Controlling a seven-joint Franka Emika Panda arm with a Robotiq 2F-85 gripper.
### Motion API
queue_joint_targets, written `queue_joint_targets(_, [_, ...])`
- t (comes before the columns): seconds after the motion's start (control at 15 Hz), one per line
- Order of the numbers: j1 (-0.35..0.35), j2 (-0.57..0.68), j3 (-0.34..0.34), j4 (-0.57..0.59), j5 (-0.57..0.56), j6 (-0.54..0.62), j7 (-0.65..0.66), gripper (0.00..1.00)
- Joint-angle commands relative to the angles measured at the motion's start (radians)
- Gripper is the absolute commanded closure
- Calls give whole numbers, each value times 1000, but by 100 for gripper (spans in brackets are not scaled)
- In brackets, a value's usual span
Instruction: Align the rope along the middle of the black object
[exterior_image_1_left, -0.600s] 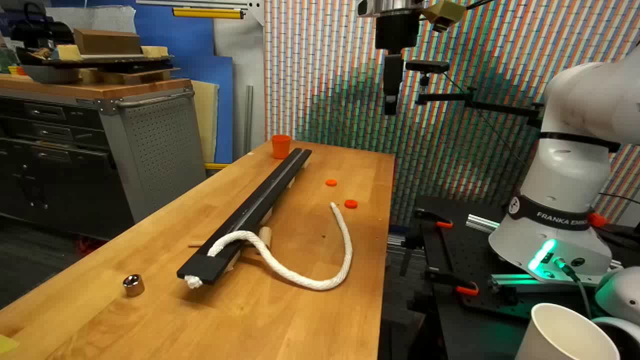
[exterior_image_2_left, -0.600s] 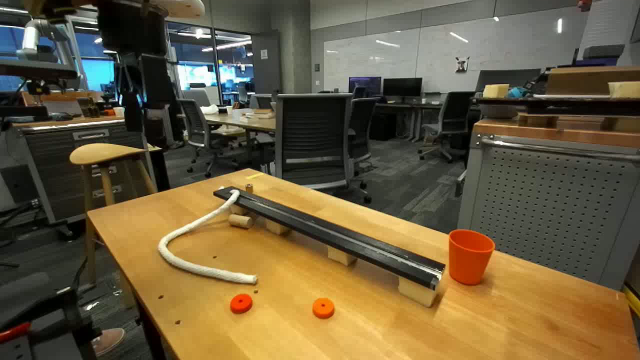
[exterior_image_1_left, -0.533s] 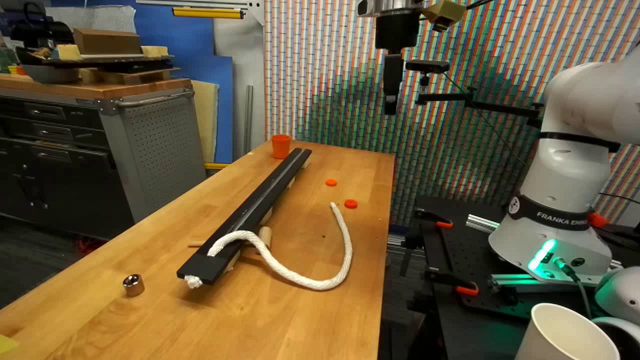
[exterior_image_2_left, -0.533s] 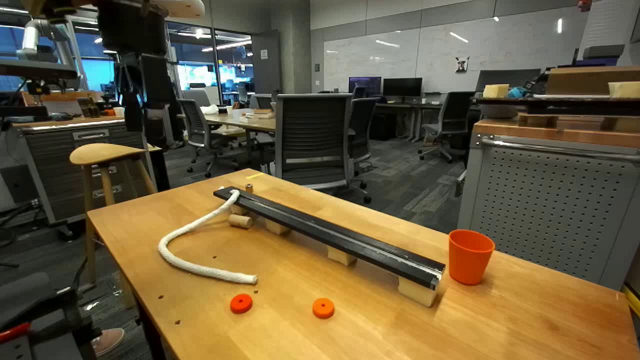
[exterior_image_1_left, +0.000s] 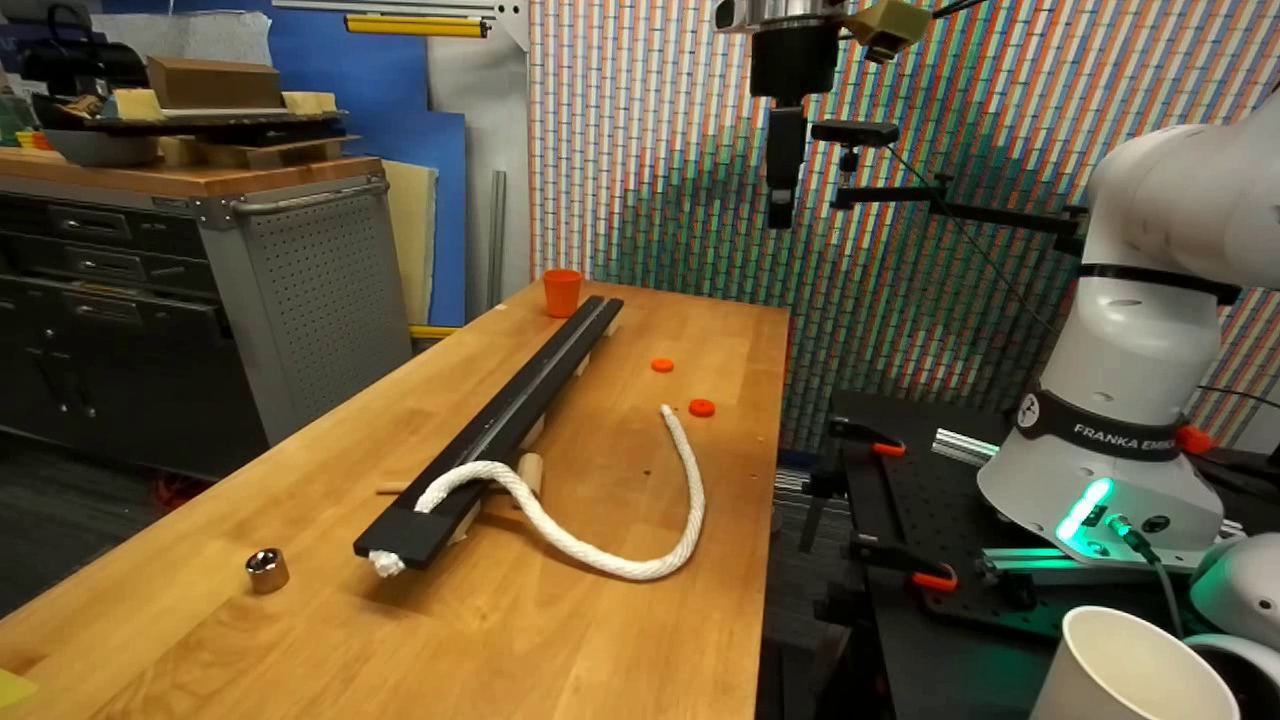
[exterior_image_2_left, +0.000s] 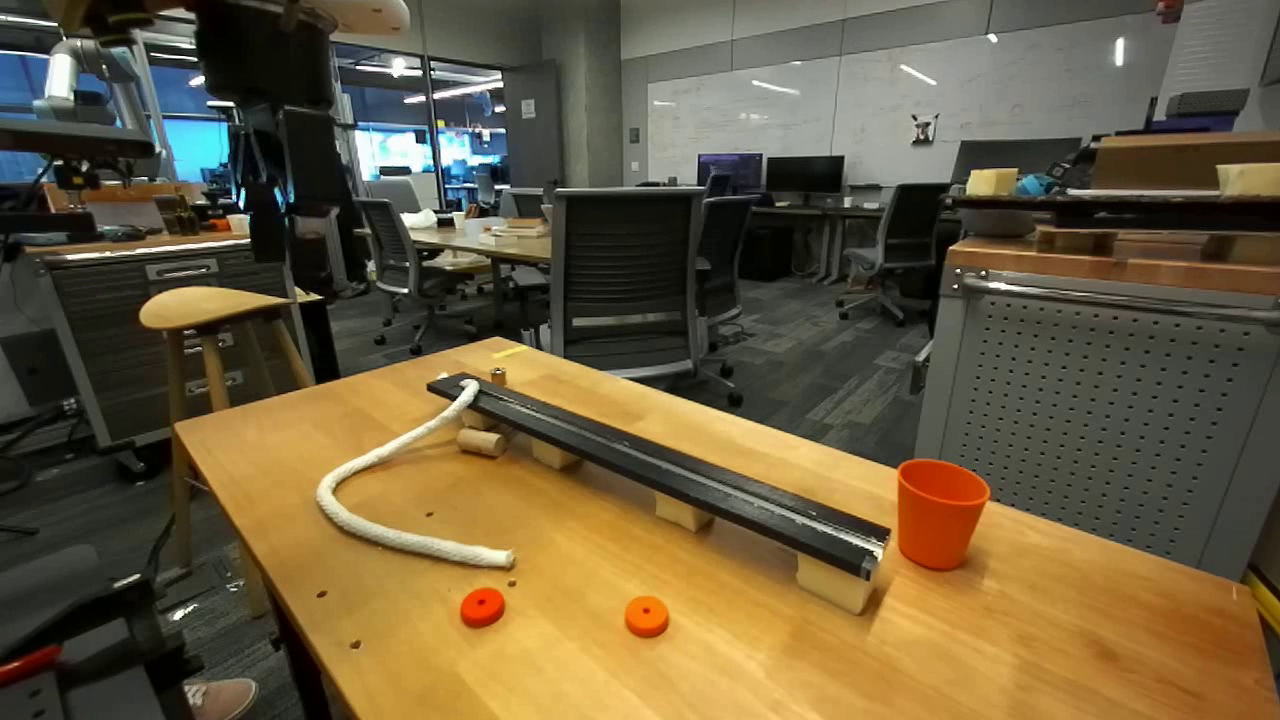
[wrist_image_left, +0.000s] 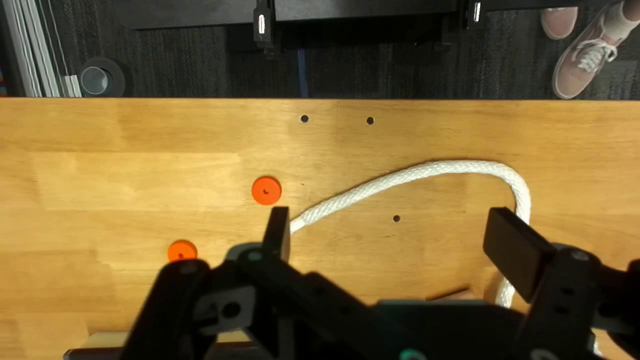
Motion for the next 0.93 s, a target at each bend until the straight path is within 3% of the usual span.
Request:
queue_joint_targets(0.0, [7, 0, -6, 1, -3, -2, 3, 0])
queue_joint_targets(0.33, [-1, 18, 6, 5, -14, 10, 34, 0])
queue_joint_targets(0.87, [-91, 226, 90, 24, -173, 237, 473, 0])
